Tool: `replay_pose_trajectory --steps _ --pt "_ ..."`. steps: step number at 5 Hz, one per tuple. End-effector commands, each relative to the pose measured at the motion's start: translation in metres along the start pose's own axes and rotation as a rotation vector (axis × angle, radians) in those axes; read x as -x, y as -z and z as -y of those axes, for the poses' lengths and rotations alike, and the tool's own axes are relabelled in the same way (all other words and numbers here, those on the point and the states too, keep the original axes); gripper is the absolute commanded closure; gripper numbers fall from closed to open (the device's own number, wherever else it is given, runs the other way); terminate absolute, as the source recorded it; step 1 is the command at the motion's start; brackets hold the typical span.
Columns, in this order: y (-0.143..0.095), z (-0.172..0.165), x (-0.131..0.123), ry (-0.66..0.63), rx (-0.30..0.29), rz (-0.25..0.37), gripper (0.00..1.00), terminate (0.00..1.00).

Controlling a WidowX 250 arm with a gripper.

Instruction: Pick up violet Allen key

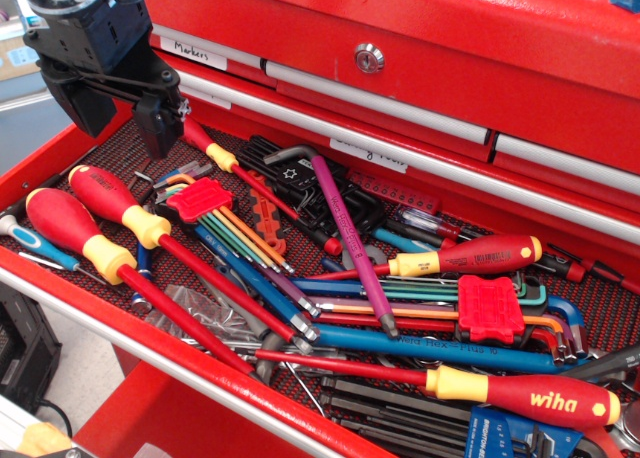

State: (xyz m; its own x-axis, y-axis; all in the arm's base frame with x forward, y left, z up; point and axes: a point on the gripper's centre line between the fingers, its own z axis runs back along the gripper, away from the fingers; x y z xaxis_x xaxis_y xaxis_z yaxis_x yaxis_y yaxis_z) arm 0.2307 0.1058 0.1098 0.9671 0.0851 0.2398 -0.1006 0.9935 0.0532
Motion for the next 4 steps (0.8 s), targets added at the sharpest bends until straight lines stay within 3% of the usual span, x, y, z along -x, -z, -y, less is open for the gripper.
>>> replay_pose_trajectory --steps 1,2,3,4 --pt "0.0 0.0 0.0 0.0 0.0 0.0 0.0 0.0" --pt "-0.012 0.05 -0.012 -0.063 -0.008 -0.049 0.0 0.0" --pt "-0.018 0.099 -0.018 -0.179 -0.018 -0.027 0.0 0.0" --pt "-0.002 0.136 -0.023 -0.227 -0.094 -0.031 0.0 0.0"
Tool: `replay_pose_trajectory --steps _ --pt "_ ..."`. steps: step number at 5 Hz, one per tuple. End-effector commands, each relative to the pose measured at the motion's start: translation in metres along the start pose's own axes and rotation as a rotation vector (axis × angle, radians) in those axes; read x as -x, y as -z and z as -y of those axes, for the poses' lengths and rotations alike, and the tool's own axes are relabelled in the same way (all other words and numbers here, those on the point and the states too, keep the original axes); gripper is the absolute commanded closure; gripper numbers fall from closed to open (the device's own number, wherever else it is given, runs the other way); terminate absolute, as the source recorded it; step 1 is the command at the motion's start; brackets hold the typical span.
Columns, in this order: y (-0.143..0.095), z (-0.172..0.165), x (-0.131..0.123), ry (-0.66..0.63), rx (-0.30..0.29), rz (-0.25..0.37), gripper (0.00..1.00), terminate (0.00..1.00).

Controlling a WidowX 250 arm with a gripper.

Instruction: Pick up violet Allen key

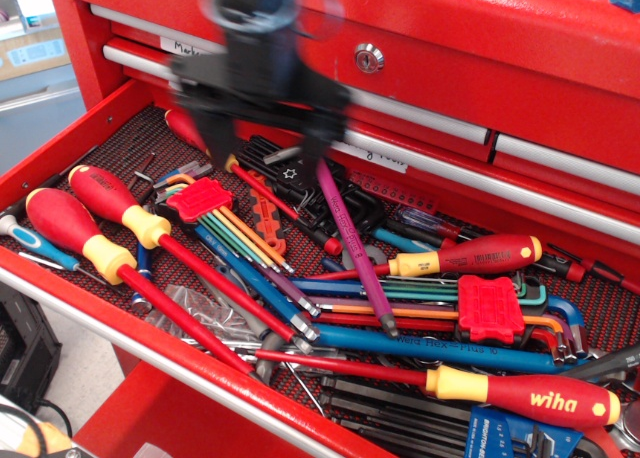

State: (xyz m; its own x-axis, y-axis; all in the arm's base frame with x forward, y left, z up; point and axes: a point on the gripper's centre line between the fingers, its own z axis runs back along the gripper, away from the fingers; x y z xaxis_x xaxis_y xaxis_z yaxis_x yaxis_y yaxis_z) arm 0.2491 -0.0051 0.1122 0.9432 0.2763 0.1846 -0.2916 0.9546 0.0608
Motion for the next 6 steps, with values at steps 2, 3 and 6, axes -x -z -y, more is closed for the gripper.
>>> replay_pose_trajectory --steps 2,3,6 --pt "0.044 0.043 -0.027 -0.045 -0.004 0.103 0.0 0.0" --pt "0.057 0.041 -0.034 -0.056 0.014 0.108 0.0 0.0" --pt "0.092 0.039 -0.044 -0.055 0.083 0.092 0.0 0.0"
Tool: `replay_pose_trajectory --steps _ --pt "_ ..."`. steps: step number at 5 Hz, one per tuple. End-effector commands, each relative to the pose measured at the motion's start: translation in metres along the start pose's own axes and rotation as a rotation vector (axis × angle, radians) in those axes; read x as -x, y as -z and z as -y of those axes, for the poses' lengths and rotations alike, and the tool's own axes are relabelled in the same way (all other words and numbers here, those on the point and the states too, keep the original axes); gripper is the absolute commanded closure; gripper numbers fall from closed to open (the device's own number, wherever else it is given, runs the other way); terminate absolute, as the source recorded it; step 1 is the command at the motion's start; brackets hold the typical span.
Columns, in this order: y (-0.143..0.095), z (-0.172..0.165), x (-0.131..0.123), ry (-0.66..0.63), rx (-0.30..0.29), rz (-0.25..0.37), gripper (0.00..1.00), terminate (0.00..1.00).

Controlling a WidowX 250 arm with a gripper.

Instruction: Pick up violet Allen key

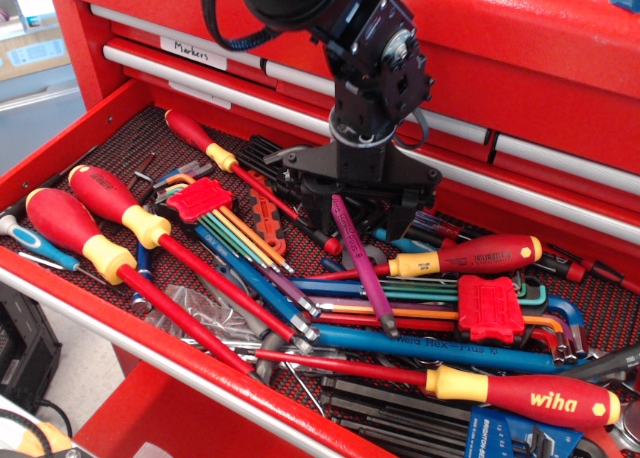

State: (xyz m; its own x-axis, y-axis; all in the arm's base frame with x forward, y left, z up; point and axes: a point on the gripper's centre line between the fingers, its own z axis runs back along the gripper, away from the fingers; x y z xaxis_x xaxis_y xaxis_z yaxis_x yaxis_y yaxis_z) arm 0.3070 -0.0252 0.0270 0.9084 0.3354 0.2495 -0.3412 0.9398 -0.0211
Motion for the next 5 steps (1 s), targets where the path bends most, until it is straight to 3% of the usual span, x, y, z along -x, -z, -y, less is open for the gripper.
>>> replay_pose_trajectory --steps 1,4,5 --pt "0.011 -0.006 -0.008 0.004 0.032 0.011 0.0 0.0" --pt "0.035 -0.005 0.005 -0.057 0.066 0.003 0.0 0.0" --pt "0.029 -0.005 0.004 -0.072 0.044 0.008 1.0 0.0"
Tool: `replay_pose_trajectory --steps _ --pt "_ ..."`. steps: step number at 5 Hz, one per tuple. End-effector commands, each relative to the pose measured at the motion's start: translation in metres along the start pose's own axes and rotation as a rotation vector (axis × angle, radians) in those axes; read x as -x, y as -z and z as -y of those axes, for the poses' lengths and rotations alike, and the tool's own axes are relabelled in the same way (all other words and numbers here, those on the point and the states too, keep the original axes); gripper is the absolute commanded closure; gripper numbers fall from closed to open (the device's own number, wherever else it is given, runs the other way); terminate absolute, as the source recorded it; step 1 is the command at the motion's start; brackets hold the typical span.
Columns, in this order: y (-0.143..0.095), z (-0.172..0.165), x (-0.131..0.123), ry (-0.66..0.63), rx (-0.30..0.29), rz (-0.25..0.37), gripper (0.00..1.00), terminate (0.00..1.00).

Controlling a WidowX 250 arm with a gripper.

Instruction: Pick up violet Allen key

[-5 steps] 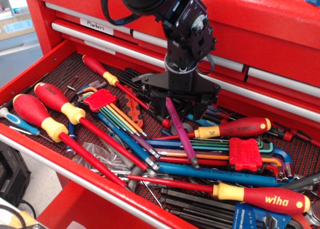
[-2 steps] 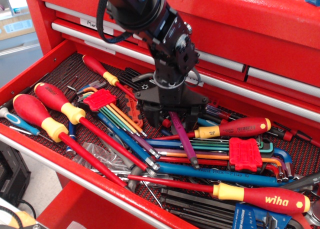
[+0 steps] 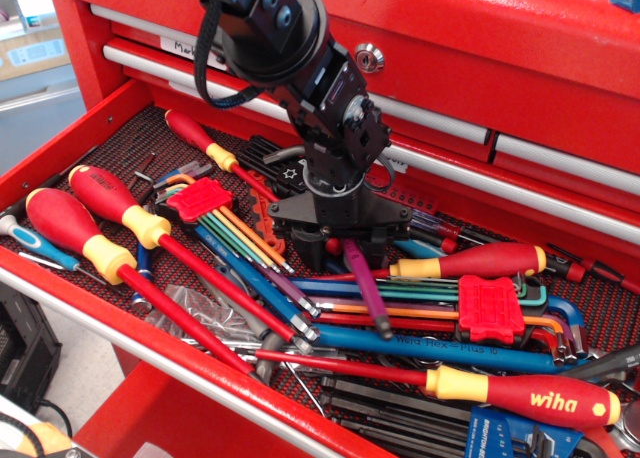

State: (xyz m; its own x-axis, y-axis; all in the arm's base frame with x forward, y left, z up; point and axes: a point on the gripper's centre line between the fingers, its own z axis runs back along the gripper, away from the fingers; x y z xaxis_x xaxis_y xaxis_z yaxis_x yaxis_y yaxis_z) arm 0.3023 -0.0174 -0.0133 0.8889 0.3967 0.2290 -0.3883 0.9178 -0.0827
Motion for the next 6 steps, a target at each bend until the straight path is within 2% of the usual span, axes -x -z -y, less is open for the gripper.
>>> replay_pose_trajectory --steps 1,2,5,6 --pt "-0.022 0.005 -0.008 -0.013 -0.045 0.036 1.0 0.0" --pt "-0.047 0.0 -0.014 -0.026 -0.147 0.039 1.0 0.0" --pt "-0.096 -0.017 0.006 -0.113 -0.323 -0.016 1.0 0.0" --pt "-0.113 -0.02 0.012 -0.162 -0.363 0.015 1.0 0.0"
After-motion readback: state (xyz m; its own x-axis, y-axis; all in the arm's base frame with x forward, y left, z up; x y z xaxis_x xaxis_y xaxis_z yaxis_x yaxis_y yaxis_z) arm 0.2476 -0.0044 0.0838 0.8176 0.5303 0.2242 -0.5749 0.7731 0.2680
